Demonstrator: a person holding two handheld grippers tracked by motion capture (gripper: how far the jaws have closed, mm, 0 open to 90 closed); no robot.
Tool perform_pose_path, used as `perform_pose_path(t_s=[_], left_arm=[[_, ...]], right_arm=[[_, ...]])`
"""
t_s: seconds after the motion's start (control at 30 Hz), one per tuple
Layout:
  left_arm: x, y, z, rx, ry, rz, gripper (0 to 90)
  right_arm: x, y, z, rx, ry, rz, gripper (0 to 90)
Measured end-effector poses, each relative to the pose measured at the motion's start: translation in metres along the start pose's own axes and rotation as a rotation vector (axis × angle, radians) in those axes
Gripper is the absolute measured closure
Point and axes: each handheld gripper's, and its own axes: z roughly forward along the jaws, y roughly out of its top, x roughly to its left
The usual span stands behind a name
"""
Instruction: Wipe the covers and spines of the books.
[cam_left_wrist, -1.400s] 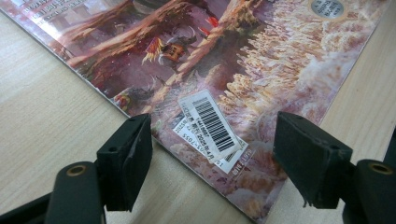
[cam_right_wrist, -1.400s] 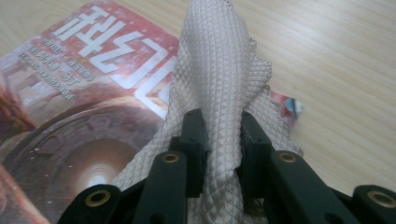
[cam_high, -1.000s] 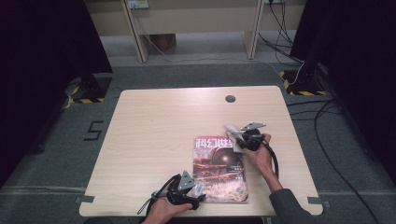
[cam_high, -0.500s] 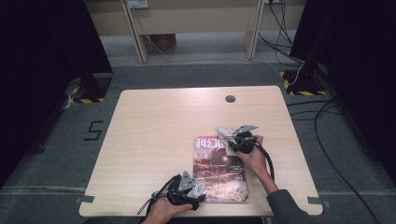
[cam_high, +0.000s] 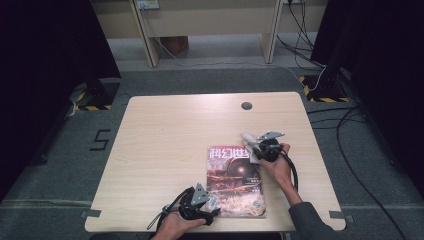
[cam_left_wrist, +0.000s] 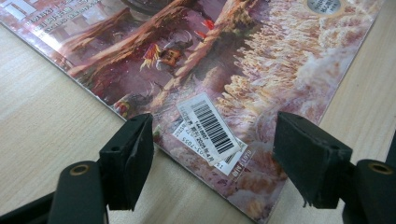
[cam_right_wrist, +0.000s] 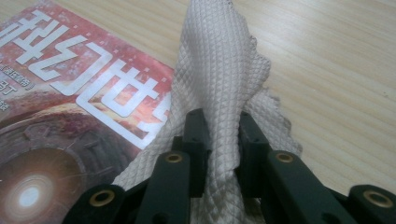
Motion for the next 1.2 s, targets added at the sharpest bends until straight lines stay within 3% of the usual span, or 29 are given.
perform_pose_path(t_s=[0.2, 0.3, 0.43, 0.6, 0.67, 0.77, 0.93, 1.03, 1.2], left_arm=[[0.0, 0.0, 0.0, -0.001, 0.002, 0.003, 28.3], [0.0, 0.0, 0.0, -0.003, 0.004, 0.005, 28.4], [0.0, 0.0, 0.0, -0.002, 0.004, 0.012, 28.4], [-0.001, 0.0, 0.0, -0.003, 0.007, 0.014, 28.4], [-0.001, 0.0, 0.0, -0.003, 0.007, 0.015, 28.3], [-0.001, 0.0, 0.0, -0.001, 0.004, 0.013, 28.4], [-0.001, 0.0, 0.0, -0.002, 0.007, 0.016, 28.4], [-0.001, 0.0, 0.0, -0.001, 0.007, 0.017, 28.4], [-0.001, 0.001, 0.0, 0.0, 0.009, 0.019, 28.4]], right_arm=[[0.022, 0.002, 0.003, -0.003, 0.082, -0.034, 77.8], [0.026, 0.003, 0.003, 0.001, 0.079, -0.043, 77.7], [0.021, 0.003, 0.003, -0.001, 0.07, -0.027, 77.7], [0.0, -0.002, -0.001, -0.002, -0.012, 0.009, 77.7], [-0.005, -0.003, -0.002, -0.009, -0.015, 0.034, 77.6], [-0.005, -0.003, -0.002, -0.008, -0.018, 0.023, 77.8], [0.004, 0.001, 0.001, -0.004, -0.011, -0.007, 77.9], [0.02, 0.006, 0.005, 0.001, 0.033, -0.027, 77.9], [0.033, 0.011, 0.011, -0.003, 0.07, -0.043, 77.9]])
